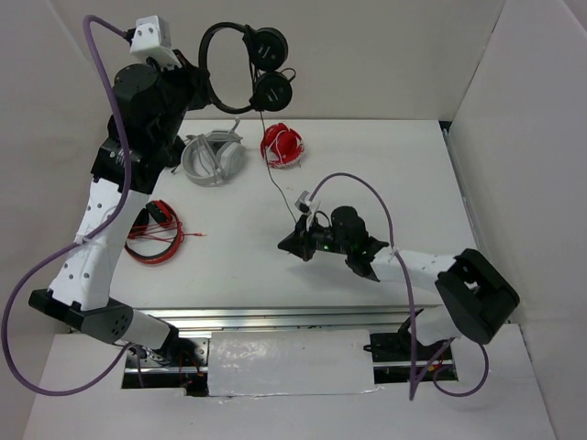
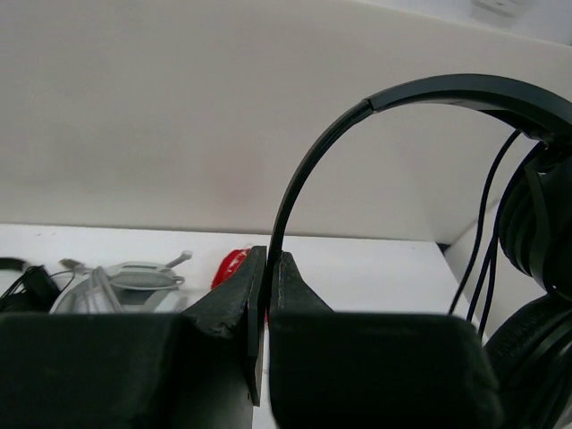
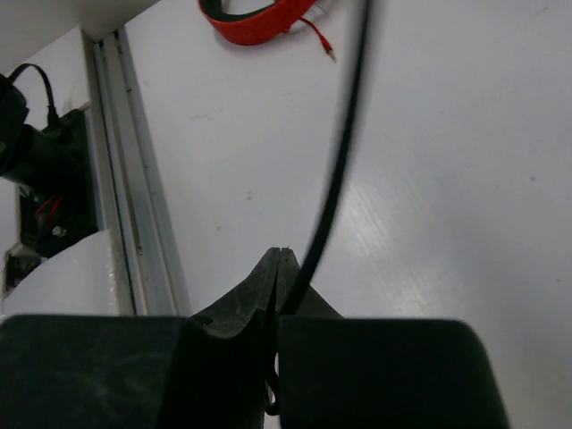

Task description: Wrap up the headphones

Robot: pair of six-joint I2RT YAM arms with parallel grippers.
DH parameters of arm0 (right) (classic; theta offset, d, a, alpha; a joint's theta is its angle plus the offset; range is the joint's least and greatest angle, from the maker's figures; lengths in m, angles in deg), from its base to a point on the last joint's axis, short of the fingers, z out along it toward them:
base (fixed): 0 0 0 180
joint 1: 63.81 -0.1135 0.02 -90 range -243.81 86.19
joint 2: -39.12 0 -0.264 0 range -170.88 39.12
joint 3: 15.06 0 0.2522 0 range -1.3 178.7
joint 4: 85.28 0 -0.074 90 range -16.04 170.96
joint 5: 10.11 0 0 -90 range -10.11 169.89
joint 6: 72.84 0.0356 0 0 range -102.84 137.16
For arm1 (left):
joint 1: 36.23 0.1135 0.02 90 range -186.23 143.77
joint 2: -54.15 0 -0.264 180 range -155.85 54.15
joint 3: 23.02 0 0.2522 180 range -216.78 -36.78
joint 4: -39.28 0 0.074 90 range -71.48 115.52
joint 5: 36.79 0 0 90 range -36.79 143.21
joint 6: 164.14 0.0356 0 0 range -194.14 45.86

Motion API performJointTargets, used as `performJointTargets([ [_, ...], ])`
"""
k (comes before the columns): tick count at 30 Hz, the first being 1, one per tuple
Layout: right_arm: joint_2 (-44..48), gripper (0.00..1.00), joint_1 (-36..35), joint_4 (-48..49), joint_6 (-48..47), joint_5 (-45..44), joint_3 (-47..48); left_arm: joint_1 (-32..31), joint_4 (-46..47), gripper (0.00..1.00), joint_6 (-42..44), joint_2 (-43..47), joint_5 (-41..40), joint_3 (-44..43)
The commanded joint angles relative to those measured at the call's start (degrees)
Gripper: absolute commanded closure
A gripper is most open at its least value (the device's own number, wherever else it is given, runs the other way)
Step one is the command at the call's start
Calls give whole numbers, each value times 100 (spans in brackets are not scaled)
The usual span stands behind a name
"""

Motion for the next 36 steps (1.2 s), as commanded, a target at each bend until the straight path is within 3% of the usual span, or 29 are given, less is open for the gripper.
performJointTargets([
  [1, 667, 100, -579, -146, -60, -914, -268, 182, 428, 100, -437, -211, -520, -60],
  [6, 1011, 100, -1117, -954, -464, -1679, -49, 244, 560, 100, -676, -422, -1582, 257],
  [10, 1485, 100, -1678, -1682, -701, -2829, 197, 270, 673, 100, -571, -624, -2435, 554],
  [13, 1837, 100, -1917, -2035, -850, -3341, 294, 445, 464, 100, -772, -931, -2569, 564],
  [18, 2504, 100, -2338, -2519, -1034, -5087, 540, 490, 690, 100, -974, -1125, -2850, 1196],
  [24, 2901, 100, -2480, -2459, -1816, -5854, 953, 534, 831, 100, -1098, -1205, -2561, 1924],
  [29, 2770, 100, -2384, -2063, -2546, -6137, 1331, 368, 1464, 100, -888, -678, -1588, 3120],
  [33, 2410, 100, -1928, -1457, -3451, -6014, 1839, -176, 1650, 100, -624, -423, -1339, 3937],
  [36, 1980, 100, -1357, -1561, -3645, -5638, 2383, -519, 1815, 100, -509, -308, -762, 4490],
])
